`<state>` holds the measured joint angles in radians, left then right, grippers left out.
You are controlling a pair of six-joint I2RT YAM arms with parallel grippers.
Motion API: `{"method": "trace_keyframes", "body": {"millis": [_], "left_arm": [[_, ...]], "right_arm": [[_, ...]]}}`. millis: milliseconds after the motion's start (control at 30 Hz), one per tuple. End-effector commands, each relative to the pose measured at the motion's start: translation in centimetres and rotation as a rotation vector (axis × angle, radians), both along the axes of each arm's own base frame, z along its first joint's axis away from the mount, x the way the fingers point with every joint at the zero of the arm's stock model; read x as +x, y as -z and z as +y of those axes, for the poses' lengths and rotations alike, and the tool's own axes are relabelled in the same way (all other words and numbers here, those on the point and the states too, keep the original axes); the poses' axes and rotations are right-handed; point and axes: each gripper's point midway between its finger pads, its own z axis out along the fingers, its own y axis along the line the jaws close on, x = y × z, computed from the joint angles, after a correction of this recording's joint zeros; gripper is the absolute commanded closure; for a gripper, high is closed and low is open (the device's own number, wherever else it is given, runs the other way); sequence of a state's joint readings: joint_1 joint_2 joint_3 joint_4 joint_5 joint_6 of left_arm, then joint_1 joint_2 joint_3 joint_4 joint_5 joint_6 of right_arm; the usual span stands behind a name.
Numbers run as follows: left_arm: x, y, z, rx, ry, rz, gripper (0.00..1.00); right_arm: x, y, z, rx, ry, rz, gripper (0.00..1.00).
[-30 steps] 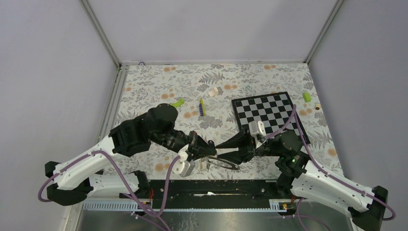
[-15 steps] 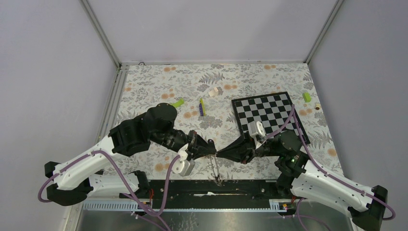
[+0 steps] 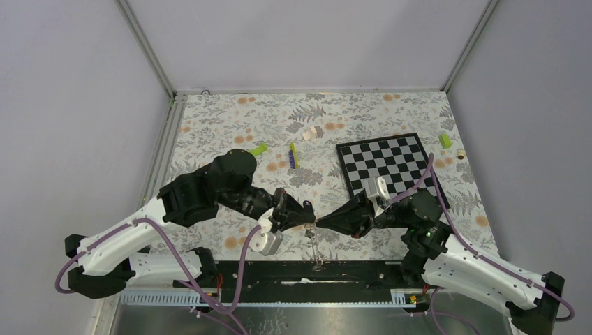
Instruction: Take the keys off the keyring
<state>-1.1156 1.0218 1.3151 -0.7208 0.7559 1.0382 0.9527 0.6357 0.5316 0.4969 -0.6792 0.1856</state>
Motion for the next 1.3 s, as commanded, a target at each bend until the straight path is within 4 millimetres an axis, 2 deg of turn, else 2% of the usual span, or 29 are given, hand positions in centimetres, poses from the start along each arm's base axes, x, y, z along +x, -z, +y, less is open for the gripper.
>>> {"method": "trace_keyframes", "body": {"millis": [0, 567, 933, 1267], "left_arm": [[-0.7, -1.7, 0.2, -0.065, 0.029, -0.016, 1.0], [-0.8, -1.7, 0.3, -0.065, 0.028, -0.01, 1.0], [-0.7, -1.8, 0.0, -0.063, 0.033, -0.01, 1.0], [-0.7, -1.8, -0.1, -0.062, 0.035, -0.009, 1.0]], "right_arm": [[-0.1, -2.1, -0.8, 0.067, 0.028, -0.066, 0.96], [-0.3, -2.5, -1.9, 0.084, 0.058, -0.104, 0.97], [-0.4, -2.2, -1.5, 0.069, 0.041, -0.101, 0.77], [-0.2, -1.7, -0.9, 0.062, 0.021, -0.082, 0.7]]}}
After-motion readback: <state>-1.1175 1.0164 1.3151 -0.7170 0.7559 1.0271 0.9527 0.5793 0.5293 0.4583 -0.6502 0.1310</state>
